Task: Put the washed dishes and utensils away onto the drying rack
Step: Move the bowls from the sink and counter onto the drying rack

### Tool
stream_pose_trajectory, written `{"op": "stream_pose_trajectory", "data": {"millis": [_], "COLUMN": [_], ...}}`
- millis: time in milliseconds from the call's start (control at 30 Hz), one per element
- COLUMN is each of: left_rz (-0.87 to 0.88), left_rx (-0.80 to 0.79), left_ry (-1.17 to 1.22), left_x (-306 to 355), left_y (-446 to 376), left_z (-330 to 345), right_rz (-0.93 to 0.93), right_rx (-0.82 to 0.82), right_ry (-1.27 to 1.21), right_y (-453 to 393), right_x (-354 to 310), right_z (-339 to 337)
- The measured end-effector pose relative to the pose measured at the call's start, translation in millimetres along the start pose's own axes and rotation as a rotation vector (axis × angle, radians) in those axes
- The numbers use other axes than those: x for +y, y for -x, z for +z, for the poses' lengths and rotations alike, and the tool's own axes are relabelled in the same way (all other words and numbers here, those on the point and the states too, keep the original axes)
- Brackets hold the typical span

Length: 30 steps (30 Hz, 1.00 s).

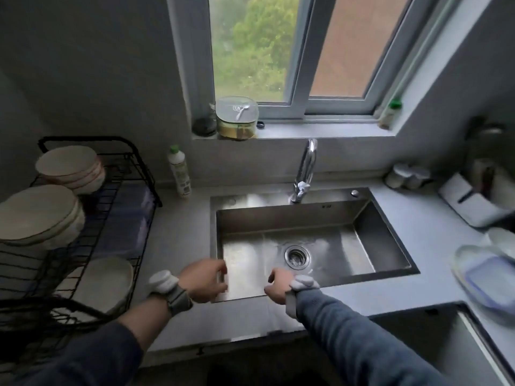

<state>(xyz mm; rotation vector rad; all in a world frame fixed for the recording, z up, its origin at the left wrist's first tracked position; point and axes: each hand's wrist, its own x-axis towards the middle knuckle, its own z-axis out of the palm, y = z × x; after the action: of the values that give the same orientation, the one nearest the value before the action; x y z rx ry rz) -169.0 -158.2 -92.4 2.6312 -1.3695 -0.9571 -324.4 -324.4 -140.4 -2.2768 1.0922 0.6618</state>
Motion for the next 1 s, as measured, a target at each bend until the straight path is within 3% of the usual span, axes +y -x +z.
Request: {"op": "stream_pose_trajectory", "data": {"millis": [167,300,467,600,733,1000], "left_rz": [0.069,0.062,0.115,0.136,0.178,0.318], "left_rx": [-0.060,-0.030,-0.049,-0.086,-0.115,-0.157], "left_ry": [-0.064,-0.053,-0.035,0.102,0.143,0.039], "left_x": [69.3,109.7,212.7,269.5,320.0,397.8], "left_y": [-30.7,-45.4,-67.1,-83.8,-101.8,-151.1], "left_z": [28.1,38.3,56.6,64.1,62.9,56.5], "right_rz": [0.095,0.135,0.157,0.254,0.292,0.357], "right_rx": [0.025,0.016,0.017,0.019,0.028,0.226], "right_ry": [-0.218,-0.250,-0.245,-0.168,-0.261,-0.522], "right_y": [9.7,17.5,26.1,41.5,38.7,20.5], "right_x": [100.3,148.0,245.9,299.4,346.9,423.1], "right_z": [-18.2,-24.7,-54.5,-83.7,-95.8,-103.8]}}
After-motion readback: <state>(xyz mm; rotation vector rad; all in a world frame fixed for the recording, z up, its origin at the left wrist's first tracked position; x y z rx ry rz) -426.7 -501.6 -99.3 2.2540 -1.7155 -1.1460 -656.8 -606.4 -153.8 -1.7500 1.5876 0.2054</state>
